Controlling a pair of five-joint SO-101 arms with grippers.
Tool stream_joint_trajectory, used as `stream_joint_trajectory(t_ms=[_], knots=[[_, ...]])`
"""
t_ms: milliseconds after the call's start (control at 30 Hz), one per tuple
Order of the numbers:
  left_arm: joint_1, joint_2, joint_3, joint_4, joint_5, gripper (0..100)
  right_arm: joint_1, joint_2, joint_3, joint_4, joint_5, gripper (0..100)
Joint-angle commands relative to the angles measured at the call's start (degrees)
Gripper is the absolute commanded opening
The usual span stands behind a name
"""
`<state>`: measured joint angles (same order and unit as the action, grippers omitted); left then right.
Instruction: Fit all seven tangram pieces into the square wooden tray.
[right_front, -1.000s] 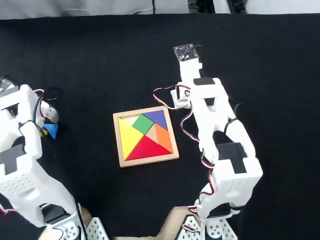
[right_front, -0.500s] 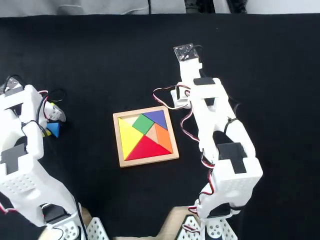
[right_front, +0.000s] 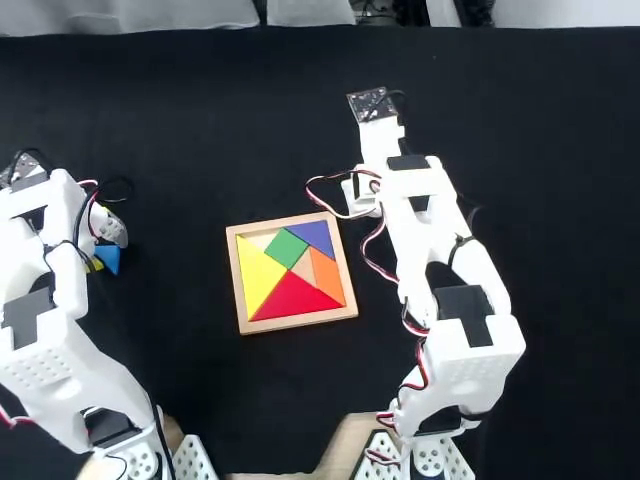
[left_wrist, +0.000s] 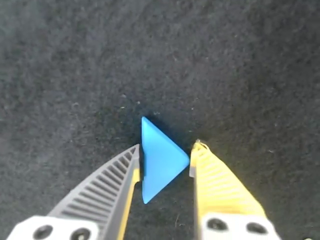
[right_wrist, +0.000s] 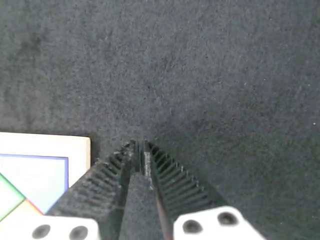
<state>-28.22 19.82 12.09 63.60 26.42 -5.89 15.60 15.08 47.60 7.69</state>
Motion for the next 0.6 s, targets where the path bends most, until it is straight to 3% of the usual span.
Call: stream_joint_trajectory(t_ms=[0,100,233,433,567], knots=[[0.2,-0.9,0.0,1.0,-0.8,16,0.6,-3.4,-0.2,-1.0,-0.1,1.1],[0.4,-1.9,-0.9,1.6,-0.8,16,0.6,-3.4,-0.2,-1.0,-0.1,1.1],[1.8,-6.7,-7.7,10.4,-4.2,16,0.7,-3.4,-0.3,-1.0,-0.1,1.1],[10.0,-12.7,-17.5,21.2,-24.7,16,1.1,-3.6,-0.5,-1.0,-0.1,1.1],[18.7,-14.3,-20.9,27.0,-45.4,16,2.1,-3.9,-0.6,-1.0,-0.1,1.1]])
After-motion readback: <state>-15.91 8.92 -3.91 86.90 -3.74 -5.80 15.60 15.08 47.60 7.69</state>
